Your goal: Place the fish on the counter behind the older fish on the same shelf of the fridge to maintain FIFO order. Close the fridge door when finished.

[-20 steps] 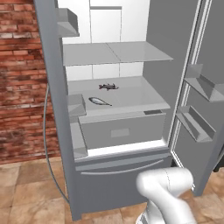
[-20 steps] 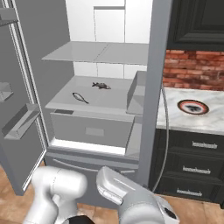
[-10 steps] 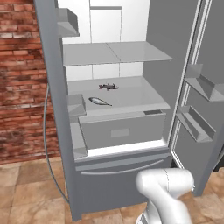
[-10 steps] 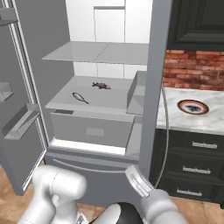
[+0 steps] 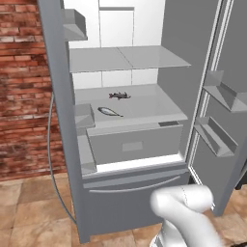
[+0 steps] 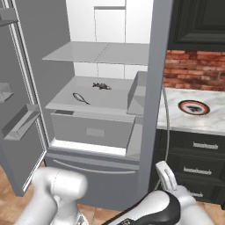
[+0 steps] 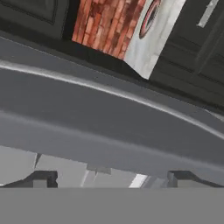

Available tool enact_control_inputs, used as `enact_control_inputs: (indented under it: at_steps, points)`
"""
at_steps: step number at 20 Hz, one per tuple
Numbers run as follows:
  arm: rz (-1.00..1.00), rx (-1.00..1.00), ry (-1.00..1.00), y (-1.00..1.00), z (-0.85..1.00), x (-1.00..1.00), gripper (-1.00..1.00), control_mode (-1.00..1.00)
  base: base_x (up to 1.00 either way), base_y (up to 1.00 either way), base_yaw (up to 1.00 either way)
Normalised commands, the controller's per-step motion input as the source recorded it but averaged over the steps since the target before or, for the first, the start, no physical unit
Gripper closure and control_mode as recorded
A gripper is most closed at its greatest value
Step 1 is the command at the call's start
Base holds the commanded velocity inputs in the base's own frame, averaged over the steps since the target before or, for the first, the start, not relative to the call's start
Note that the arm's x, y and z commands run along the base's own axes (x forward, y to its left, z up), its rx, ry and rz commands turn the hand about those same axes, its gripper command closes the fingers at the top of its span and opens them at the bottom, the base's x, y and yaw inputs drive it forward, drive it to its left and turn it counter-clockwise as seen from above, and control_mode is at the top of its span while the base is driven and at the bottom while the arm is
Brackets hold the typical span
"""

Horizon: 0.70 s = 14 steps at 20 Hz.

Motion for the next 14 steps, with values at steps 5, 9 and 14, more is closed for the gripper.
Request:
enact_control_inputs:
  at_steps: [5,9,14]
  points:
    - [0.06,0.29,-0.01,-0.28,-0.38,0.65,-1.0,-1.0,0.0,0.0,0.0]
    - [0.13,0.17,0.0,-0.39,-0.31,0.46,-1.0,-1.0,0.0,0.0,0.0]
    - [0.16,0.11,0.0,-0.32,-0.34,0.53,-1.0,-1.0,0.0,0.0,0.0]
